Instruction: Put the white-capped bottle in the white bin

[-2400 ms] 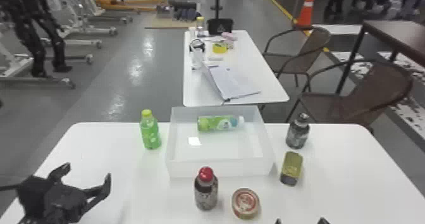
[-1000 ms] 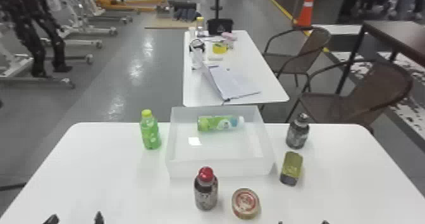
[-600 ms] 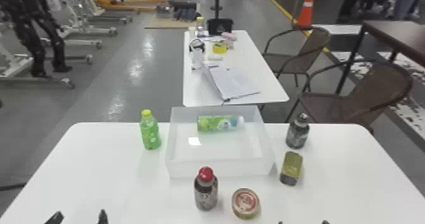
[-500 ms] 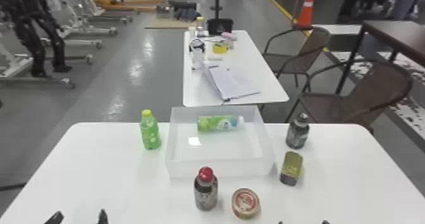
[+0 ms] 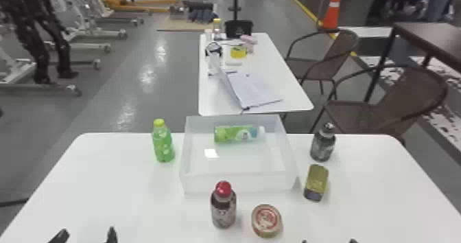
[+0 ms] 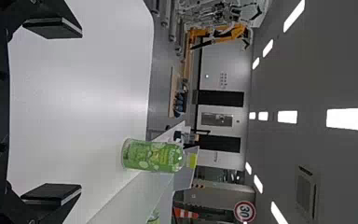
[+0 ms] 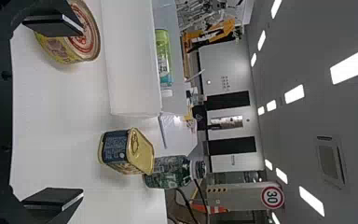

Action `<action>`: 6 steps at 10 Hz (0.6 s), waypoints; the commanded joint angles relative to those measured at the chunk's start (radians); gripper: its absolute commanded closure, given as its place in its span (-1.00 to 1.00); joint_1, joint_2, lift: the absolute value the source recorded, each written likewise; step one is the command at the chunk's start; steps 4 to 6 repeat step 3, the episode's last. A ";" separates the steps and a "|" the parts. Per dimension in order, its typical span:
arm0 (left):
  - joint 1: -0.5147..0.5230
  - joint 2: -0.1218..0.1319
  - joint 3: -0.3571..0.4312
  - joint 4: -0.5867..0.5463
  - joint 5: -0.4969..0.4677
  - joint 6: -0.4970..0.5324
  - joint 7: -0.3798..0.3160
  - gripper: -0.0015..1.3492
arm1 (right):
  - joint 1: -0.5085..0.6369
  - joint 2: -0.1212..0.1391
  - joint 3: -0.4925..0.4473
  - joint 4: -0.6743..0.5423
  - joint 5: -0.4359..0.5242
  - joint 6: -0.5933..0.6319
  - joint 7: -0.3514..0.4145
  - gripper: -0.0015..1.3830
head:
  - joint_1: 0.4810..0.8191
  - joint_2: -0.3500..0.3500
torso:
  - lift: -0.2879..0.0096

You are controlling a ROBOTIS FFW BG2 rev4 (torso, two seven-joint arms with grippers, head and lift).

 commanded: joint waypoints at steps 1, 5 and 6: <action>-0.001 -0.004 0.000 0.000 0.002 -0.001 -0.001 -0.80 | 0.000 0.001 0.000 0.000 0.000 0.000 0.000 -0.87 | -0.60 0.00 | 0.26; -0.001 -0.004 -0.005 0.000 0.002 0.001 0.001 -0.80 | 0.000 0.000 0.000 0.000 0.000 0.000 0.000 -0.87 | -0.60 0.00 | 0.26; -0.001 -0.004 -0.005 0.000 0.002 0.001 0.001 -0.80 | 0.000 0.000 0.000 0.000 0.000 0.000 0.000 -0.87 | -0.60 0.00 | 0.26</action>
